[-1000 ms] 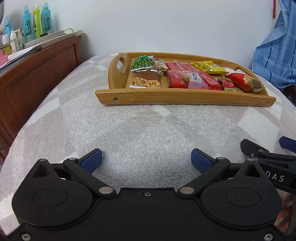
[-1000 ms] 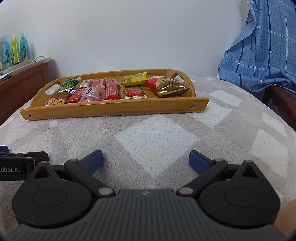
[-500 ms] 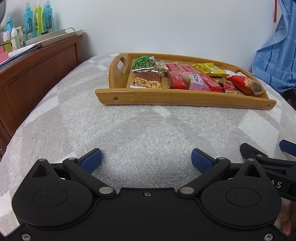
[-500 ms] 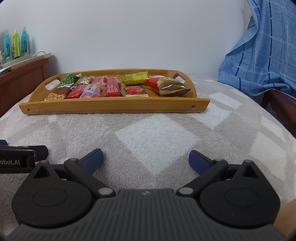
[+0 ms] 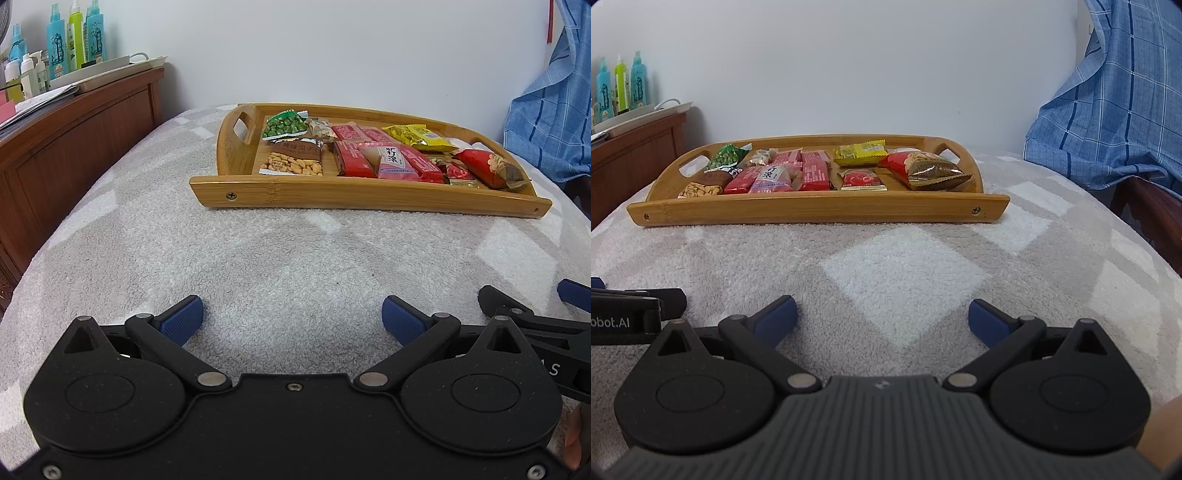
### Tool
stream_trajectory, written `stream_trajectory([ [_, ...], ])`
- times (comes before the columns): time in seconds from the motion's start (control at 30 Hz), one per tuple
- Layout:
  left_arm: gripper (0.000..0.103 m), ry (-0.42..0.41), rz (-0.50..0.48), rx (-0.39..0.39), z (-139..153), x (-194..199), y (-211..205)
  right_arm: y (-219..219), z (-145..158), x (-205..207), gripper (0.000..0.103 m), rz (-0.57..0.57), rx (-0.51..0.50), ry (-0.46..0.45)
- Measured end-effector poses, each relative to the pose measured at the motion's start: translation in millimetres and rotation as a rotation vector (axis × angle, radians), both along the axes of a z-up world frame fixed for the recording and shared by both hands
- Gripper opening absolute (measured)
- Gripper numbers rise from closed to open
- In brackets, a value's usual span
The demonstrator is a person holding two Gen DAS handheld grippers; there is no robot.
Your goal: Organize snacks
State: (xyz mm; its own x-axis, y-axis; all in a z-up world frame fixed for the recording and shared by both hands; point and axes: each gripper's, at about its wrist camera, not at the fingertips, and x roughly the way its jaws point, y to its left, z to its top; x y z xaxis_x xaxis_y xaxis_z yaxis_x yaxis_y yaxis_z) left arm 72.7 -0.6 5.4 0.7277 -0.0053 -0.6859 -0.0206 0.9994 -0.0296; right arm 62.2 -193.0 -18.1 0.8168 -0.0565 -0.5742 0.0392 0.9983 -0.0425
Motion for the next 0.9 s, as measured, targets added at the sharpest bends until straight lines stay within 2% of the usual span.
stream_trajectory([
  [0.9,0.103,0.014,-0.001,0.001,0.0,2.1,-0.2,1.0,0.1,-0.1,0.103,0.005,-0.012,0.005],
])
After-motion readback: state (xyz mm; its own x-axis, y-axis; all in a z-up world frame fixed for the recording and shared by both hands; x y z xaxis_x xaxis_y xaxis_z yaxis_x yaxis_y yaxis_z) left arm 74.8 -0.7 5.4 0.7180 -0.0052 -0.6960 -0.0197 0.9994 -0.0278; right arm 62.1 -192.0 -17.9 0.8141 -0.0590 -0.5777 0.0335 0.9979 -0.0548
